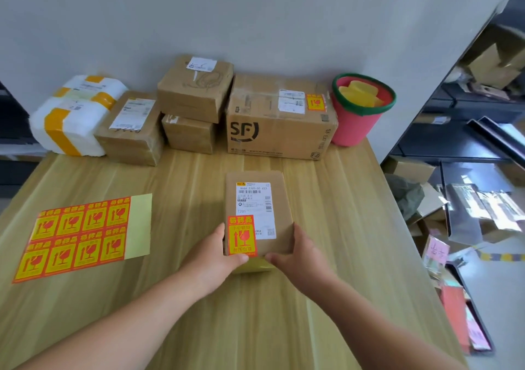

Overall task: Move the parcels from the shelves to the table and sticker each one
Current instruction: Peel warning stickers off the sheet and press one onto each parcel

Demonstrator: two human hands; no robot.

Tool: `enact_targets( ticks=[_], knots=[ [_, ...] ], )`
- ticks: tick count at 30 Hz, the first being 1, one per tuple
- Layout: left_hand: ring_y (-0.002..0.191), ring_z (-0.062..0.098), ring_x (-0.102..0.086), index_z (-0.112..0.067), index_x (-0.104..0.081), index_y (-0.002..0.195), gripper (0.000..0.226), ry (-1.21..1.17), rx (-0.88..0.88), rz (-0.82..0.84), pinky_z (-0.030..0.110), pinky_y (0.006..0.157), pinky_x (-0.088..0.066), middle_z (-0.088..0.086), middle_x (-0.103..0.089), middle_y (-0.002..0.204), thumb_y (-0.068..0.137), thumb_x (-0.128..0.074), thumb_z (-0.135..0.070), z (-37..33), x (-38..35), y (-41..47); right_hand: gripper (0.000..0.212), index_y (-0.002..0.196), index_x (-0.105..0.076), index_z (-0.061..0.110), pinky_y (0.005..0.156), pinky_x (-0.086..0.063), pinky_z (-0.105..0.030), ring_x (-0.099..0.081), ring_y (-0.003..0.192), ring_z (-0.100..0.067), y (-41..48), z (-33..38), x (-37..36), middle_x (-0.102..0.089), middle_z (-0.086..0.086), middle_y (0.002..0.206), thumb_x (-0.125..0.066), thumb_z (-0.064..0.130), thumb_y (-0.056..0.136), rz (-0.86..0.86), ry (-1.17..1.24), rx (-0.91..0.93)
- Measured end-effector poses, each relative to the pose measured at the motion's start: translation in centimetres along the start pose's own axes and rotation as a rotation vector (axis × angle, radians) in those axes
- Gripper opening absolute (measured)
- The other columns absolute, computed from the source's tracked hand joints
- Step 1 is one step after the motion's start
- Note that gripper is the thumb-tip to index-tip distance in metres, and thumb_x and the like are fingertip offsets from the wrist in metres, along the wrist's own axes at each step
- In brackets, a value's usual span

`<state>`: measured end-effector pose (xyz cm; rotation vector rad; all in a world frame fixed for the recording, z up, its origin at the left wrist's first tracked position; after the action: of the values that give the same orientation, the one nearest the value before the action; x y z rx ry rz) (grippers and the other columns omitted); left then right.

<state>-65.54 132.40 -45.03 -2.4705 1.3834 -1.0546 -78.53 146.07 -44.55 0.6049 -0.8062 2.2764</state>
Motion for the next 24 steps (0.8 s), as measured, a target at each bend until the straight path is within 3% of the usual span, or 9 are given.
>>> enact_targets(
  ticks=[12, 19, 24],
  knots=[
    [0.091, -0.001, -0.060, -0.037, -0.051, 0.114, 0.040, 0.037, -0.148, 0.118, 0.018, 0.078, -0.045, -0.021, -0.066, 0.097, 0.081, -0.071, -0.027, -11.1, -9.1, 4.1, 0.046, 0.104, -0.043, 0.033, 0.074, -0.044, -0.022, -0.057, 0.089, -0.004, 0.6, -6.5, 12.1, -0.056, 0.024, 0.093, -0.079, 0.025, 0.076, -0.189, 0.107, -0.042],
    [0.094, 0.007, -0.063, -0.036, -0.053, 0.108, 0.038, 0.026, -0.151, 0.134, 0.035, 0.092, -0.049, -0.020, -0.068, 0.097, 0.076, -0.072, -0.030, -14.7, -11.6, 7.2, 0.045, 0.107, -0.043, 0.033, 0.063, -0.041, -0.017, -0.054, 0.081, 0.006, 2.5, -7.8, 16.8, -0.056, 0.023, 0.090, -0.077, 0.025, 0.079, -0.204, 0.109, -0.049],
    [0.101, 0.011, -0.060, -0.037, -0.050, 0.106, 0.039, 0.025, -0.136, 0.138, 0.036, 0.096, -0.047, -0.016, -0.065, 0.105, 0.076, -0.074, -0.029, -17.5, -14.0, 10.5, 0.041, 0.106, -0.044, 0.031, 0.060, -0.041, -0.018, -0.052, 0.077, 0.005, 5.2, -9.1, 20.1, -0.054, 0.022, 0.086, -0.076, 0.031, 0.079, -0.205, 0.030, -0.071]
  ],
)
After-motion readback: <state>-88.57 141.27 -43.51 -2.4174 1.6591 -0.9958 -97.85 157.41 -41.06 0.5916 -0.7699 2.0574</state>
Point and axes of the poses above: each hand's wrist, its own y-axis towards the middle knuckle, its own x-axis out of the back of the hand, z = x × y, the point moved 9 cm from there along y, towards the middle knuckle
